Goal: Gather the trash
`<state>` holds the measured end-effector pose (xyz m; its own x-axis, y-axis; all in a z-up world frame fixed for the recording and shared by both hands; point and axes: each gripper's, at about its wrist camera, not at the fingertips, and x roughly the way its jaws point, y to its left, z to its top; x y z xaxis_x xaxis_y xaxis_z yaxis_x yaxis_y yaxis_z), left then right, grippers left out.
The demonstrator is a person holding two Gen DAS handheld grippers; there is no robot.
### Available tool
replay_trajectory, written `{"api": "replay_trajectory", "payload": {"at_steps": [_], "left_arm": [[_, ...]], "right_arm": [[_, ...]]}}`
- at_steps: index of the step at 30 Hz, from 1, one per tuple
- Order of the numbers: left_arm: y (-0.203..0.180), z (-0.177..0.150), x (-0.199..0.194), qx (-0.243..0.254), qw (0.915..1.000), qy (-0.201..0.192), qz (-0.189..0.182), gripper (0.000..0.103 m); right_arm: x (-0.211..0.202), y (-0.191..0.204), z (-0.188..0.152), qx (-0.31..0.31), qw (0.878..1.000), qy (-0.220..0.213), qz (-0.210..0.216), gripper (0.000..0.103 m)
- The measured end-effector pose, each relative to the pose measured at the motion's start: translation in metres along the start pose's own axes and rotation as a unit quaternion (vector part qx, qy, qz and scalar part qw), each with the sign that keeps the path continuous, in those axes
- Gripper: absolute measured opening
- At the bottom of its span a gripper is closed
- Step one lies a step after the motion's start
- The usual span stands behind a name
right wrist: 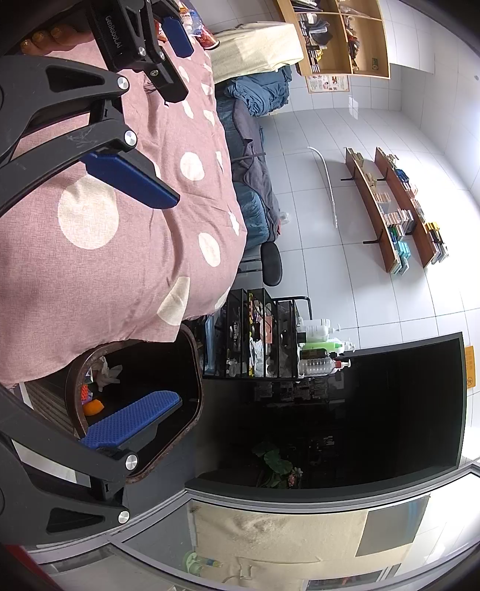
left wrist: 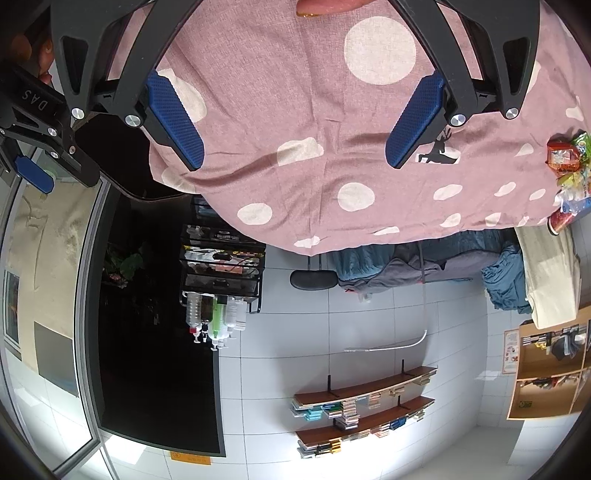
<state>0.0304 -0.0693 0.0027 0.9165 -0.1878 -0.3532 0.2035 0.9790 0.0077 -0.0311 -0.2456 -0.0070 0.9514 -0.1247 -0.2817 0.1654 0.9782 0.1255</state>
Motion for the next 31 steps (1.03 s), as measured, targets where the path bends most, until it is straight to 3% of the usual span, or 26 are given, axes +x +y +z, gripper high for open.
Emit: {"api": "replay_trajectory", "payload": {"at_steps": [31], "left_arm": [[-0.0026,-0.0060,0.0017,0.003,1.0000,-0.004,-0.001,0.098]], "right_arm": [[-0.0014,0.0003,0.0004,0.001,1.000,0.000,0.000,0.097]]}}
